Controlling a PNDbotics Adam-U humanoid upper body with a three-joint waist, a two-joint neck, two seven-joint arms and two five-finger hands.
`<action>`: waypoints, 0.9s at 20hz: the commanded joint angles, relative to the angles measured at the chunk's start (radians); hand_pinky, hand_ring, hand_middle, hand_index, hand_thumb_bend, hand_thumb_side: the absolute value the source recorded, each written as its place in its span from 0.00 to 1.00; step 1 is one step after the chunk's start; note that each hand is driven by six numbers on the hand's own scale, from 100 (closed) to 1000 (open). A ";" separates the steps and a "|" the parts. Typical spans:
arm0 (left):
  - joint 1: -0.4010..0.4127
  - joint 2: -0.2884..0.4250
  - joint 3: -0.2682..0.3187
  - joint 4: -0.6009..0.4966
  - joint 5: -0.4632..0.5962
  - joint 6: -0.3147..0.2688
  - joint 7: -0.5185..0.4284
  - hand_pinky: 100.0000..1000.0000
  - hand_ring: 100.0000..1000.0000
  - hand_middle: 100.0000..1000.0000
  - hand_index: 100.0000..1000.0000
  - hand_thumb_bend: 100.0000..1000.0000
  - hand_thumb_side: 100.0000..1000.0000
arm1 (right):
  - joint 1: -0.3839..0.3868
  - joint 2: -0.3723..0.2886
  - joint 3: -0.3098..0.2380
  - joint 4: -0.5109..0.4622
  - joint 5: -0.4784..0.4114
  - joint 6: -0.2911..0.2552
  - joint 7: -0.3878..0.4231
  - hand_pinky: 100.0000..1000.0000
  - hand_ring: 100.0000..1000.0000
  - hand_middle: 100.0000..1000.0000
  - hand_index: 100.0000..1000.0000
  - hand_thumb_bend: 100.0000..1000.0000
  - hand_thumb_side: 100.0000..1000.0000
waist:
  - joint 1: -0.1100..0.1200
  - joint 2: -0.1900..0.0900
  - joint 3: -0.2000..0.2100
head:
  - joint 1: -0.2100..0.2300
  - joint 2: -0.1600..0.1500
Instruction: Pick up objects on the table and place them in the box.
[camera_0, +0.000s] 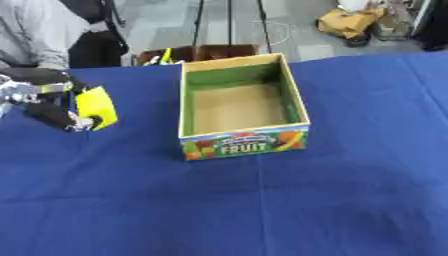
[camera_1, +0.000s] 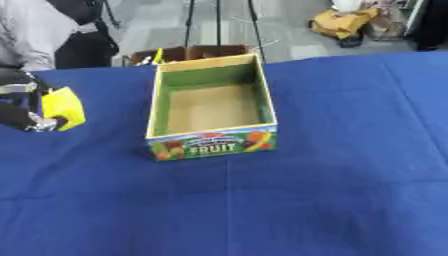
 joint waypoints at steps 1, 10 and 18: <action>-0.061 -0.001 0.017 -0.028 -0.019 0.015 0.044 0.45 0.57 0.58 0.74 0.00 0.72 | -0.004 -0.026 -0.002 -0.015 -0.004 -0.001 0.003 0.67 0.79 0.56 0.72 0.00 0.69 | -0.002 -0.023 -0.004 | 0.004 0.002; -0.245 -0.152 -0.006 0.093 -0.067 0.039 0.183 0.41 0.54 0.55 0.71 0.00 0.71 | -0.008 -0.034 0.011 -0.015 -0.010 -0.011 0.015 0.67 0.79 0.56 0.72 0.00 0.69 | 0.008 -0.023 -0.038 | 0.027 0.005; -0.320 -0.245 -0.048 0.227 -0.132 0.008 0.310 0.38 0.53 0.53 0.70 0.00 0.70 | -0.026 -0.040 0.022 -0.015 -0.015 -0.018 0.029 0.67 0.79 0.56 0.72 0.00 0.69 | 0.023 -0.011 -0.094 | 0.078 -0.002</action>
